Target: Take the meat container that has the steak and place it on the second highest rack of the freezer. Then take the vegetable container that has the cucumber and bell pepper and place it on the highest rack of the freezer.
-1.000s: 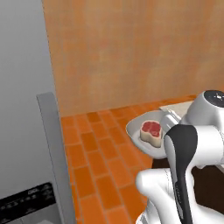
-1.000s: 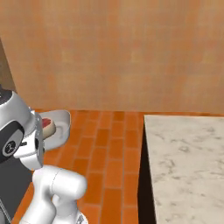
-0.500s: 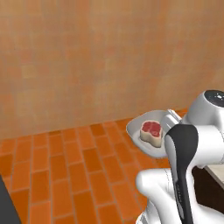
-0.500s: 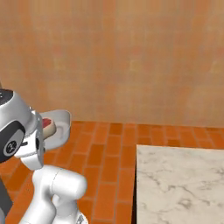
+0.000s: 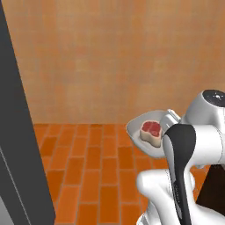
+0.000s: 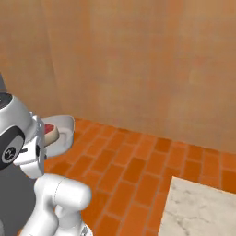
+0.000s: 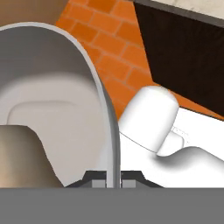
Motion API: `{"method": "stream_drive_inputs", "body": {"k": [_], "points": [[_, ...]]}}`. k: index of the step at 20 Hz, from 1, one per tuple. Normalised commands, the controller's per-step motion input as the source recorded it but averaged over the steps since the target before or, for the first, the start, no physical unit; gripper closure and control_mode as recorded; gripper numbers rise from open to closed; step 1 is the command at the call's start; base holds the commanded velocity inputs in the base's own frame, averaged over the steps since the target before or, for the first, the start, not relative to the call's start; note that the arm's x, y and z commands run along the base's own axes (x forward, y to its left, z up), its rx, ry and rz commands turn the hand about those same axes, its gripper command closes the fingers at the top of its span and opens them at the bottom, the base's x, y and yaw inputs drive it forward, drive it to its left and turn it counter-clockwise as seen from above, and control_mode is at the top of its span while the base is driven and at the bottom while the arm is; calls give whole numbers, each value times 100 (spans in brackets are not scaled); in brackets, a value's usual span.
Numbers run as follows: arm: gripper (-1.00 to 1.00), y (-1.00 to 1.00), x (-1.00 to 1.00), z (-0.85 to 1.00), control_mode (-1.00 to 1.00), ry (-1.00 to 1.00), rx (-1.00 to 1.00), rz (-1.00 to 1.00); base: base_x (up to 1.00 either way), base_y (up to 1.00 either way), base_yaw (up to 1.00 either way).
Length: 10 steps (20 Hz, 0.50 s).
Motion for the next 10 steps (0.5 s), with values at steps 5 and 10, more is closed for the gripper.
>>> {"method": "stream_drive_inputs", "body": {"k": [5, 10], "points": [[100, 0, 0, 0, 100, 0, 0, 0, 12, 0, 54], [100, 0, 0, 0, 100, 0, 0, 0, 8, -22, 48]]}}
